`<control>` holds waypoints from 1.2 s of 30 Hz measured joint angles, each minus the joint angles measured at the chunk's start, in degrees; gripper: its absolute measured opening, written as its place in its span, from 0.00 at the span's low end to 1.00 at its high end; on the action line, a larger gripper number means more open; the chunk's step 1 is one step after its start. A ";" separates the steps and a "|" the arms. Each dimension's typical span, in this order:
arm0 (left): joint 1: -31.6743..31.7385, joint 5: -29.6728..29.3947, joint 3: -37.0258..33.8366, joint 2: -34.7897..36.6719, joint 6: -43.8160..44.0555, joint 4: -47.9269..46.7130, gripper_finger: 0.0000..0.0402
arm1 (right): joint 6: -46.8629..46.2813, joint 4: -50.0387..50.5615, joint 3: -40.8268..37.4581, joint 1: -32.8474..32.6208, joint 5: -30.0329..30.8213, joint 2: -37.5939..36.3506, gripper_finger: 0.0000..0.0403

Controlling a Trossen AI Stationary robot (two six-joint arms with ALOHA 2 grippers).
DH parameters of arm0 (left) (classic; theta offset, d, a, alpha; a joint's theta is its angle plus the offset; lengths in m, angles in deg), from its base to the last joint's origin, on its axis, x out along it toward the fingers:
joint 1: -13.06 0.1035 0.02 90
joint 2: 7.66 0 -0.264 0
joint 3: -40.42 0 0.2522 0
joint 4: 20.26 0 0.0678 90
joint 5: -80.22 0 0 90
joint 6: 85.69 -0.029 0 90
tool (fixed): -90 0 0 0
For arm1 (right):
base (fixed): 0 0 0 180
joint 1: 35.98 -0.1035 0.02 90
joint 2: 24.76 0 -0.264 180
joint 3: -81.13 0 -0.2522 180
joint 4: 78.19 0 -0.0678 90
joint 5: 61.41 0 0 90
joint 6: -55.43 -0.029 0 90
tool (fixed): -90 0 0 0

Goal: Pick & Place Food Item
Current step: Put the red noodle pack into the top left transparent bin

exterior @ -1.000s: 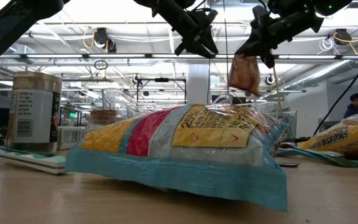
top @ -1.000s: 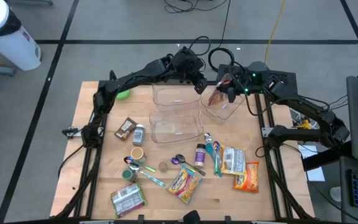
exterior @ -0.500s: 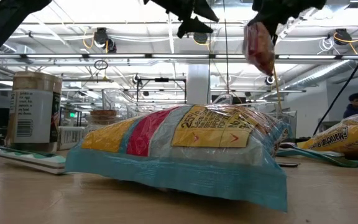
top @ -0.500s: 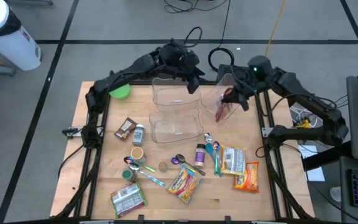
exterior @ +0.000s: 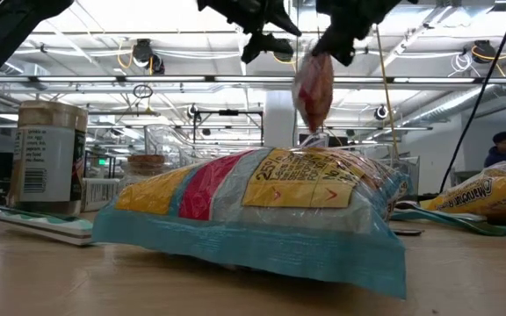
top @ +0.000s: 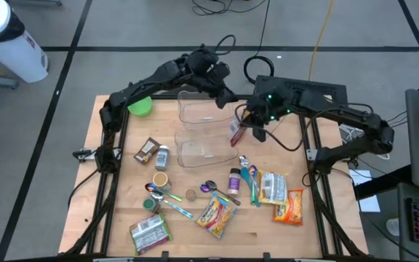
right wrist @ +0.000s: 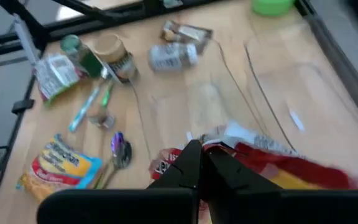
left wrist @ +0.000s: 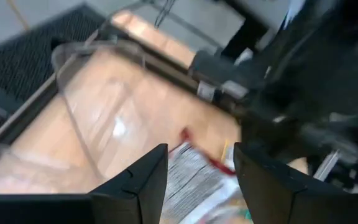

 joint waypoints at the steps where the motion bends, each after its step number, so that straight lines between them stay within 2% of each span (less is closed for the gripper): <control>1: -0.04 -0.09 -0.02 0.00 -1.74 -0.97 0.47 | 0.00 -0.96 0.04 -0.42 -0.12 0.20 0.00; 5: -0.42 -0.32 -0.02 0.00 -7.39 -2.80 0.46 | 0.19 -3.23 0.06 -1.83 -0.46 0.45 0.00; 9: -1.56 -0.46 -0.04 0.00 -13.15 -2.56 0.46 | 0.38 -5.19 0.06 -2.81 -4.60 0.41 0.00; 14: -3.66 -0.41 -0.04 0.00 -19.76 -2.50 0.46 | 0.82 -5.55 0.06 -4.26 -5.25 0.41 0.00; 17: -4.87 0.65 -0.04 0.00 -23.05 -2.34 0.46 | 1.25 -5.57 0.06 -4.79 -7.79 0.41 0.00; 20: -6.13 3.95 -0.04 0.00 -24.45 -2.37 0.46 | 1.31 -5.55 0.06 -5.29 -8.06 0.41 0.00; 25: -8.56 5.99 -0.04 0.00 -24.82 -2.46 0.46 | 1.48 -5.65 0.06 -5.36 -13.45 -0.14 0.00; 28: -10.16 5.04 -0.04 0.00 -27.07 -2.58 0.46 | 1.07 -5.38 0.06 -5.38 -15.90 0.00 0.00; 33: -12.40 -1.88 -0.04 0.00 -33.70 -5.87 0.46 | -0.07 -5.00 0.04 -5.36 -19.20 -0.02 0.00; 36: -12.88 -3.18 -0.04 0.00 -35.70 -7.01 0.46 | -0.80 -5.01 0.01 -5.66 -20.54 -0.01 0.00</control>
